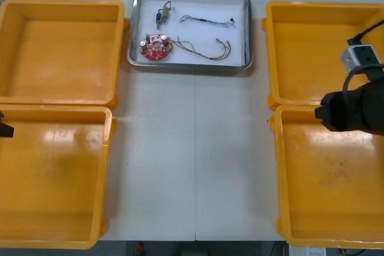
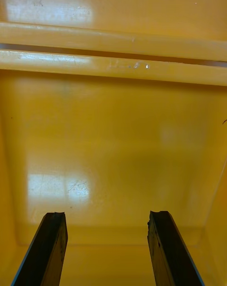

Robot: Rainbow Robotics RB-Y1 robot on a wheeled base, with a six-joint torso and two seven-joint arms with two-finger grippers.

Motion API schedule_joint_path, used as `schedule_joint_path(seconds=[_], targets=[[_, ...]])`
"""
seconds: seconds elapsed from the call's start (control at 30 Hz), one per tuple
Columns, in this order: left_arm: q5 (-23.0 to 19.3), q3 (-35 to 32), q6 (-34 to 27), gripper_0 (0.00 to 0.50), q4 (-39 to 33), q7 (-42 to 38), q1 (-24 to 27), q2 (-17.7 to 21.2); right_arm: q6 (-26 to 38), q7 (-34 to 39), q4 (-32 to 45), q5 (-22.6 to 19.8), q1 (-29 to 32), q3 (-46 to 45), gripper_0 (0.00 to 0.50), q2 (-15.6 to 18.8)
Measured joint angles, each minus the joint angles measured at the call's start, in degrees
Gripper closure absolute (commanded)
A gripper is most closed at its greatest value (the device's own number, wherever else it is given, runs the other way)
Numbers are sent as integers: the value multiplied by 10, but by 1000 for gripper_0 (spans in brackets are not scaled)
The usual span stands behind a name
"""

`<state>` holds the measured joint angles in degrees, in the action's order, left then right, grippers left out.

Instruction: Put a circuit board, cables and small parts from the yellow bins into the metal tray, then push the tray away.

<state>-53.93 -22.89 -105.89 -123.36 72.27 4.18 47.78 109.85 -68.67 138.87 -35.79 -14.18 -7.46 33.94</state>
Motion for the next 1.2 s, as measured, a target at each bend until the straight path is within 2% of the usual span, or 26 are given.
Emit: schedule_joint_path(seconds=[0.2,0.37,0.53,0.67,1.03,1.2], targets=[[0,0,0,0,0,0,0,0,0,0,6,-26,55,-59,0,25],[0,0,0,0,0,0,0,0,0,0,6,-65,91,-108,0,29],[0,0,0,0,0,0,0,0,0,0,6,-67,114,-131,0,30],[0,0,0,0,0,0,0,0,0,-1,3,-71,121,-133,0,34],[0,0,0,0,0,0,0,0,0,-3,-29,-113,121,-133,0,61],[0,0,0,0,0,0,0,0,0,-10,-29,-116,117,-133,0,65]])
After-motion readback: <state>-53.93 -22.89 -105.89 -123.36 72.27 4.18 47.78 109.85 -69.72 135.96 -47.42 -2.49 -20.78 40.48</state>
